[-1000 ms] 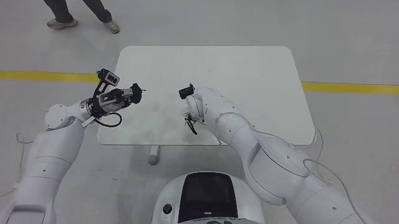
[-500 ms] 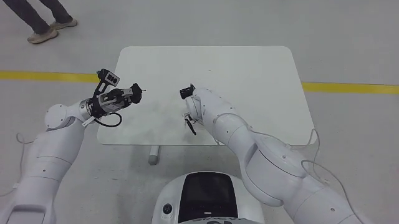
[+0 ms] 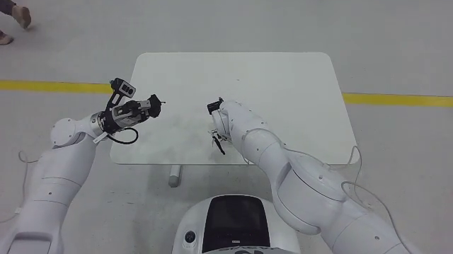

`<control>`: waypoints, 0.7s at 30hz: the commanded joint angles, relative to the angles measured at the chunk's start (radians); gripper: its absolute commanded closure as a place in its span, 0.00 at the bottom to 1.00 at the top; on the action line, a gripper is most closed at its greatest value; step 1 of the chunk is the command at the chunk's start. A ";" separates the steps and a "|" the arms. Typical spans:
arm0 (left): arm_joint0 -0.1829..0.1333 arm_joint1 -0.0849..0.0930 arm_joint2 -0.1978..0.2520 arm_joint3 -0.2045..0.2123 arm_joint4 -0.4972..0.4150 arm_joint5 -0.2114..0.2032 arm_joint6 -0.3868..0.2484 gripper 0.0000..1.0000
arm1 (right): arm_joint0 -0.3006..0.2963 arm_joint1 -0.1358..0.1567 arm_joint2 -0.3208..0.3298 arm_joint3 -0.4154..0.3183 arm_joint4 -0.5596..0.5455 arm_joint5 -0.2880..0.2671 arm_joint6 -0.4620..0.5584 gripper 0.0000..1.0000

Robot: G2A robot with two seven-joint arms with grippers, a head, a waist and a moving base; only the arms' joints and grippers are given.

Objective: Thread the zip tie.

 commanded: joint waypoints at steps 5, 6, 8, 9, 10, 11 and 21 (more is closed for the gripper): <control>0.000 0.000 0.000 0.000 0.000 0.000 0.000 1.00 | -0.002 0.000 0.008 0.001 -0.002 -0.014 -0.013 0.78; 0.000 0.000 0.000 0.000 0.000 0.000 0.000 1.00 | -0.002 0.000 0.008 0.000 -0.003 -0.016 -0.018 0.77; 0.000 0.000 0.000 0.000 0.000 0.000 0.000 1.00 | -0.005 0.000 0.011 -0.001 -0.004 -0.019 -0.027 0.77; 0.000 0.000 0.000 0.000 0.000 0.000 0.000 1.00 | -0.005 0.000 0.012 0.000 -0.005 -0.020 -0.029 0.77; 0.000 0.000 0.000 0.000 0.000 0.000 0.000 1.00 | -0.006 0.000 0.013 0.002 -0.005 -0.021 -0.033 0.78; 0.000 0.000 0.000 0.000 0.000 0.000 0.000 1.00 | -0.007 0.001 0.015 0.004 -0.005 -0.023 -0.037 0.78; 0.000 0.000 0.000 0.000 0.000 0.000 0.000 1.00 | -0.012 0.005 0.030 0.013 -0.004 -0.034 -0.038 0.83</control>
